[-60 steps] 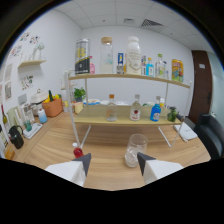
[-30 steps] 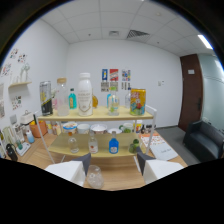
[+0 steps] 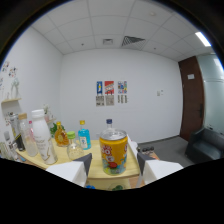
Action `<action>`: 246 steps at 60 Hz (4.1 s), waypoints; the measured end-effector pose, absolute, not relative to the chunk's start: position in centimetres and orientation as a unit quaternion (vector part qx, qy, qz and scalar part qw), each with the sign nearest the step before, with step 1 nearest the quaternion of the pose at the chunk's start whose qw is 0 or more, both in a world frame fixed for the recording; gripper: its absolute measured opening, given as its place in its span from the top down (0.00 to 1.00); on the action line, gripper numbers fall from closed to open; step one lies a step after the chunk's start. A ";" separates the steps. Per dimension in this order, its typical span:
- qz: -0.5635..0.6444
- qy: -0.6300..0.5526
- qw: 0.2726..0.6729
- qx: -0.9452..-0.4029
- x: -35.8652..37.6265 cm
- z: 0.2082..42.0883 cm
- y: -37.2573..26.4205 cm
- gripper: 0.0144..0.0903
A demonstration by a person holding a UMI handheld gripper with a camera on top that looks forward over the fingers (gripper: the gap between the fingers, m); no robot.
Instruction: Make me a cup of Vodka Sunrise.
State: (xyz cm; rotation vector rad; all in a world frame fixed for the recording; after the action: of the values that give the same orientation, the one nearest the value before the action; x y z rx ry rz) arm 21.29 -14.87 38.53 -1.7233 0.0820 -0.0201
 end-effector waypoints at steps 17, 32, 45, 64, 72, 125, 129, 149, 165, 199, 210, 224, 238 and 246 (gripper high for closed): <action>0.004 0.031 0.638 -0.769 21.3 37.8 -10.4 0.47; -0.009 0.033 0.636 -0.771 21.4 37.8 -10.6 0.50; -0.036 0.026 0.652 -0.757 21.7 39.9 -13.2 0.51; -0.031 0.048 0.655 -0.753 19.4 39.4 -21.7 0.51; -0.011 0.064 0.623 -0.779 17.2 33.7 -24.0 0.52; -0.371 -0.385 0.473 -0.700 11.3 18.9 -19.8 0.52; -0.428 -0.441 0.446 -0.651 11.2 19.4 -19.4 0.52; -0.561 -0.623 0.321 -0.442 9.0 19.2 -18.5 0.52; -0.552 -0.637 0.315 -0.437 8.5 18.3 -19.0 0.52; -0.120 -0.084 0.667 -0.731 16.2 30.5 -23.2 0.51; -0.042 0.054 0.641 -0.764 23.7 24.1 -23.7 0.51; -0.015 0.106 0.579 -0.809 28.4 12.9 -22.7 0.51; 0.005 0.121 0.529 -0.840 29.2 5.8 -22.0 0.51; 0.008 0.109 0.517 -0.849 28.6 4.1 -21.7 0.51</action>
State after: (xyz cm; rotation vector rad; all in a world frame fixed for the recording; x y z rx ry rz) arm 28.64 -21.69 4.13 -2.0390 0.2622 0.0182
